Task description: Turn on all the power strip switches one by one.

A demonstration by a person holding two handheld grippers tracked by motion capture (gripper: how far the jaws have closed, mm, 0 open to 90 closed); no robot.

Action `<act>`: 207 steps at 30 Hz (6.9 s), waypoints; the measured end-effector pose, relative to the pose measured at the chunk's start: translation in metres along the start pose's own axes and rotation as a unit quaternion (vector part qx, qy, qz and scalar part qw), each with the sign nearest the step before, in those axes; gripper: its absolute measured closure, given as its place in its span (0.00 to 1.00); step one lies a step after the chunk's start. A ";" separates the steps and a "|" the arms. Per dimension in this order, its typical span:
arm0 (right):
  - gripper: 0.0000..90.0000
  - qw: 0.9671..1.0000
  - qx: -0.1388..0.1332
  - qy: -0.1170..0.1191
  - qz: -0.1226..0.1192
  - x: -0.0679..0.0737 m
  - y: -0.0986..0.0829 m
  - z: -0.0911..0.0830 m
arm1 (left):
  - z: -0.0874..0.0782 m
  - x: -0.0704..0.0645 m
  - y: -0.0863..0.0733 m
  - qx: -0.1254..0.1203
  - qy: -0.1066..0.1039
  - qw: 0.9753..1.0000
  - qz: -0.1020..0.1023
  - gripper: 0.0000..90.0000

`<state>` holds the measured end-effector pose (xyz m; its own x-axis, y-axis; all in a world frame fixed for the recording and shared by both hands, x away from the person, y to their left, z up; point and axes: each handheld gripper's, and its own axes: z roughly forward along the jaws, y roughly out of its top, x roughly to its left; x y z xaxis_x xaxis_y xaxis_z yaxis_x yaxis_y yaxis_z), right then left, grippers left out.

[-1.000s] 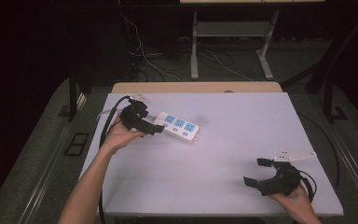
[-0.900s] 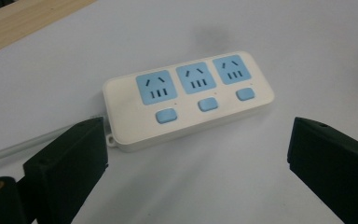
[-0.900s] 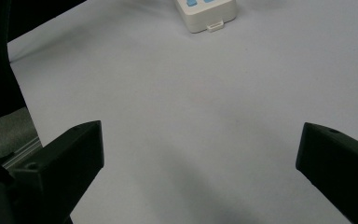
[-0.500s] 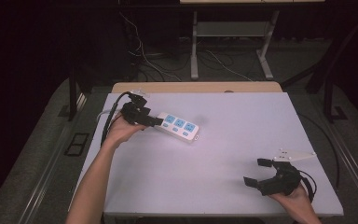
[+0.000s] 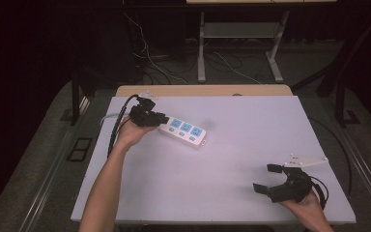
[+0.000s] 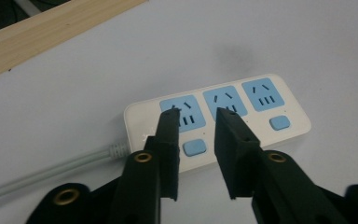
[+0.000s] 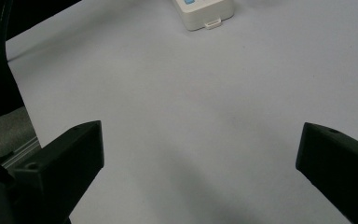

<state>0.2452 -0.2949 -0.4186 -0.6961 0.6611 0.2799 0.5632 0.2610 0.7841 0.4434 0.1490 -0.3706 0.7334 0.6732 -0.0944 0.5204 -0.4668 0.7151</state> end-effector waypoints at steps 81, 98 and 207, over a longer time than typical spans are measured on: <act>0.01 1.000 -0.008 -0.006 -0.006 -0.003 0.000 -0.006 | 0.049 0.001 -0.014 0.052 -0.014 0.998 -0.029 1.00; 0.01 1.000 -0.007 -0.008 -0.004 -0.004 0.000 -0.005 | 0.046 0.001 -0.012 0.044 -0.008 0.998 -0.035 0.99; 0.01 1.000 -0.010 -0.007 -0.005 -0.004 0.000 -0.007 | 0.061 -0.034 -0.009 0.046 -0.035 0.998 0.020 1.00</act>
<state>0.2451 -0.3028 -0.4160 -0.6949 0.6689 0.2640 0.5467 0.2529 0.7982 0.4402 0.0949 -0.4159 0.7812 0.6129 -0.1183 0.5264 -0.5450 0.6526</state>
